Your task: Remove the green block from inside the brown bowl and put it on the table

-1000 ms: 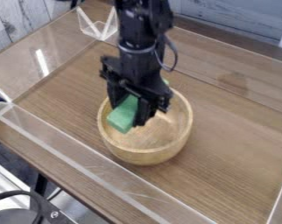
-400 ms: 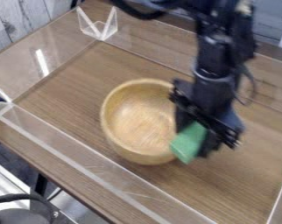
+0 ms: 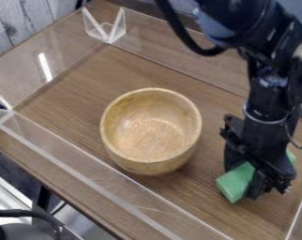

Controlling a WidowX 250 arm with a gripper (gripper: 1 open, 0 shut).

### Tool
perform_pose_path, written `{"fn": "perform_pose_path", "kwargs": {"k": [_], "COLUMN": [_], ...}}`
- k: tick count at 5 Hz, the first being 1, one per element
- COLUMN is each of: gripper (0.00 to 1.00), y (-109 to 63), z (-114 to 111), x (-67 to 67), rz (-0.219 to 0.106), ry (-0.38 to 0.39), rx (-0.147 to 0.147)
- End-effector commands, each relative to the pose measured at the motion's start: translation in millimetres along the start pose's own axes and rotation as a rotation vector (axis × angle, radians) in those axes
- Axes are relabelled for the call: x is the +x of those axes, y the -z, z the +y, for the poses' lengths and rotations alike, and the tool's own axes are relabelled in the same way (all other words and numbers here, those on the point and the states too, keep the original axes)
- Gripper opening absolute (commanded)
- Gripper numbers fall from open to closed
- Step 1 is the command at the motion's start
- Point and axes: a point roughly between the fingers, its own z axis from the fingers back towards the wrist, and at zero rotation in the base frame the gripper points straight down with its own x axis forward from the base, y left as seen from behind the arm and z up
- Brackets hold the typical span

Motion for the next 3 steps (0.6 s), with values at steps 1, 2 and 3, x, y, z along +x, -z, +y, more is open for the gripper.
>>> {"fn": "perform_pose_path", "kwargs": {"k": [1, 2, 3], "gripper": [0.00, 0.00, 0.00], "y": [-2.3, 0.0, 1.1], "z": [8.3, 12.3, 15.3], "x": [9.4, 8.3, 7.6], "rz": [-0.061, -0.067, -0.071], "ry": [-0.007, -0.028, -0.048], "rx": [-0.015, -0.017, -0.019]}}
